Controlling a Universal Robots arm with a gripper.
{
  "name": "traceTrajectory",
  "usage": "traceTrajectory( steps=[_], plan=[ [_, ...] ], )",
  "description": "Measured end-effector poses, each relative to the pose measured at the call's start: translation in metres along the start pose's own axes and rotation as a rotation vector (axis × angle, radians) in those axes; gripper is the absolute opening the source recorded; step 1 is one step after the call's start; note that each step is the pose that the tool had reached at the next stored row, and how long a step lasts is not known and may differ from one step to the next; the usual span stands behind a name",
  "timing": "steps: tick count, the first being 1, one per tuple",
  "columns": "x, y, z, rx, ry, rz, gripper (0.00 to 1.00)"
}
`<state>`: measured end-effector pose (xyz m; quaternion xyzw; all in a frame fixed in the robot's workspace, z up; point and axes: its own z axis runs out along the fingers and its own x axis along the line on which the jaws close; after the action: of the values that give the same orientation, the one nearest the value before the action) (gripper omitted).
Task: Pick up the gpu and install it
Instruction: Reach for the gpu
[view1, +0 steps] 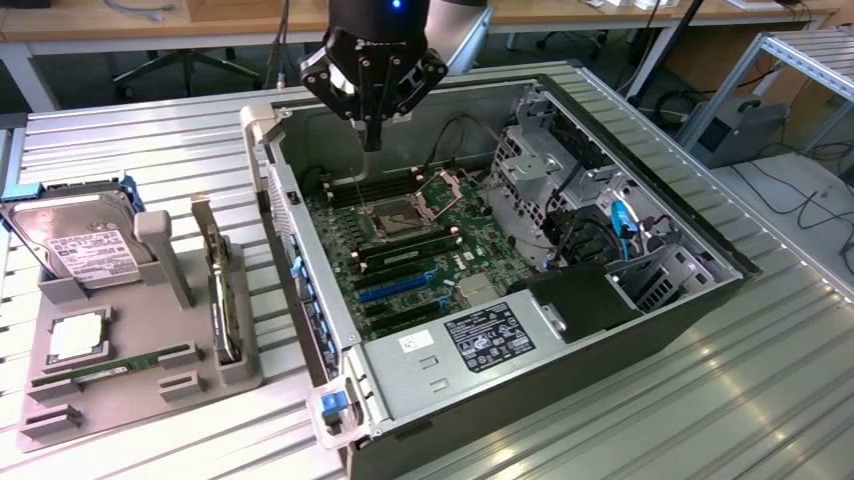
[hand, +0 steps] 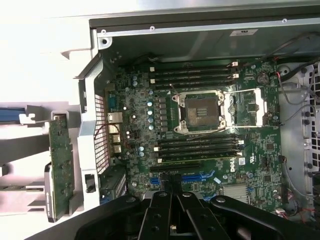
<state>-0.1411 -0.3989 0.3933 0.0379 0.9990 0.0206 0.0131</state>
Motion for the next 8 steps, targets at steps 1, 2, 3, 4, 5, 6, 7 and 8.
traceTrajectory(
  steps=[1,2,3,4,5,6,7,8],
  plan=[
    [0.0002,0.0000,0.0000,0.0000,0.0000,0.000,0.11],
    [0.0004,0.0000,0.0000,0.0000,0.0000,0.000,0.11],
    [0.0031,-0.0002,-0.0001,0.0000,0.0000,0.000,0.11],
    [0.0054,-0.0004,-0.0002,0.0002,0.0000,0.000,0.11],
    [0.0056,-0.0004,-0.0002,0.0002,0.0000,0.000,0.11],
    [0.0057,-0.0004,-0.0001,0.0002,0.0000,0.000,0.11],
    [0.0059,-0.0004,-0.0002,0.0003,0.0000,0.000,0.11],
    [0.0061,-0.0005,-0.0002,0.0004,0.0000,0.000,0.11]
  ],
)
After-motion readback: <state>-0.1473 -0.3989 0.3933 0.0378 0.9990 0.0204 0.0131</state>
